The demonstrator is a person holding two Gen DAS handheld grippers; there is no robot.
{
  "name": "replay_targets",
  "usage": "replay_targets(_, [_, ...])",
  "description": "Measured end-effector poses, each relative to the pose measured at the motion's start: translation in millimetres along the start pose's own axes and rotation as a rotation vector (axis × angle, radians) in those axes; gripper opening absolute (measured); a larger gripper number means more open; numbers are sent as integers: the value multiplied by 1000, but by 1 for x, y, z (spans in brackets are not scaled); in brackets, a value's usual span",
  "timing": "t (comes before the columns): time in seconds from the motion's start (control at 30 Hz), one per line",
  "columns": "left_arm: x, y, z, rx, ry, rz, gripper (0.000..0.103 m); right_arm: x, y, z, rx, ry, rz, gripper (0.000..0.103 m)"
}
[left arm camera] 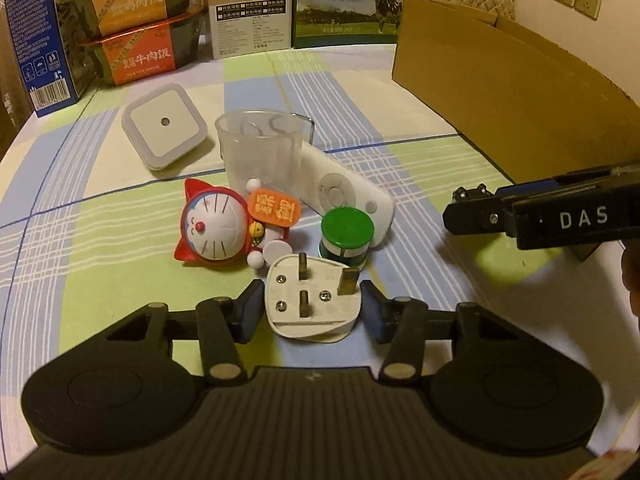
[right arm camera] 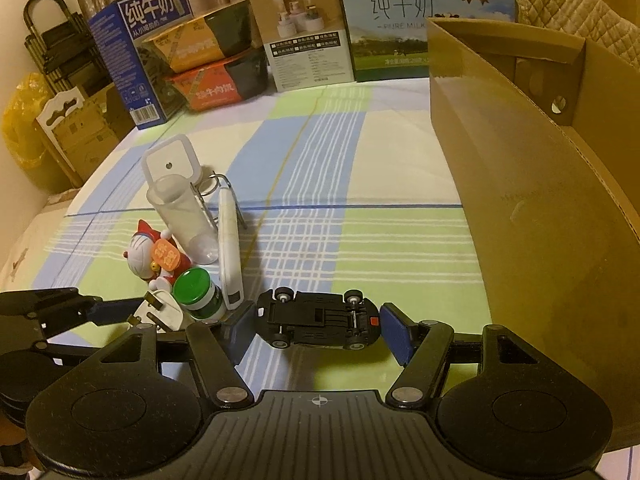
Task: Organize rigid objects
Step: 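Grasp the white plug with the left tool while the right tool holds the toy car, then carry the white plug and black toy car with both tools over the cardboard box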
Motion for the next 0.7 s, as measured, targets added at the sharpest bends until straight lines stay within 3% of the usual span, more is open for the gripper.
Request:
replay_targets(0.43, [0,8,14,24,4,25,45,10,0,6,-17,-1,43,63])
replay_targets(0.7, [-3,-2,38,12,-11,38,45,24,-1,31,-35,-8,54,63])
Point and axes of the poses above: each gripper's, at about its wrist camera, not at the fingertips, and z roughly against the way its jaws point, x to its left, y to its underside, the point moved 7 cm from there along -z, roughly the way its jaws point, and after that the axes turned 6 degrees about -y, right-handed, at the moved point
